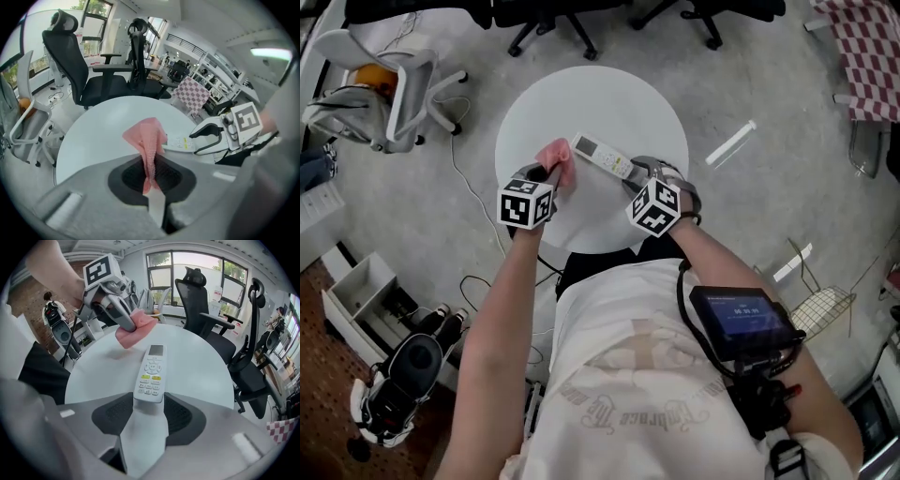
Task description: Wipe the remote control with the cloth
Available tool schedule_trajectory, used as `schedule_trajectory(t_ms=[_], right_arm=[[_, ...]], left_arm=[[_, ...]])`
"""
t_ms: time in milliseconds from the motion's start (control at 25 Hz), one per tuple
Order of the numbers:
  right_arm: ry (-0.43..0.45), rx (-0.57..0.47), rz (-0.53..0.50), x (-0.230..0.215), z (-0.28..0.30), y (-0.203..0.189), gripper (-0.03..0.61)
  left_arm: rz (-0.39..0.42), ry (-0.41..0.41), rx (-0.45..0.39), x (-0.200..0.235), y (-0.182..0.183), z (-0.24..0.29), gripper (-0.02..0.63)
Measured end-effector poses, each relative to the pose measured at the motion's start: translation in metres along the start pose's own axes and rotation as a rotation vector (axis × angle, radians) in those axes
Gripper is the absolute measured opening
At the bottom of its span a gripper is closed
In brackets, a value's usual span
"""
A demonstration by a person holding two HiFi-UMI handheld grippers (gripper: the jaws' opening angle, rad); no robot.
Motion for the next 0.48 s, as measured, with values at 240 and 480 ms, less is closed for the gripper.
schedule_trajectory(t_ms=[240,480], right_arm=[[0.009,0.008,-0.042,-0.001,-0.021,0.009,0.233],[0.025,0.035,-0.034,-0.009,-0.020,0.021,0.255]], left_arm=[[-0.114,-0.029,-0.097,-0.032,-0.030,-0.030,0.018],[-0.249,-0.023,-0.199,-0.049,-0.055,-0.050,0.018]])
Point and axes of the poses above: the fingertips, and each gripper's own axes: z forward along the fingers, x to its left, y out of its top, the point moved 2 cm from there along -z, backward along the fingers, and after that the axes turned 8 degrees about -z, right-handed, at the moved point
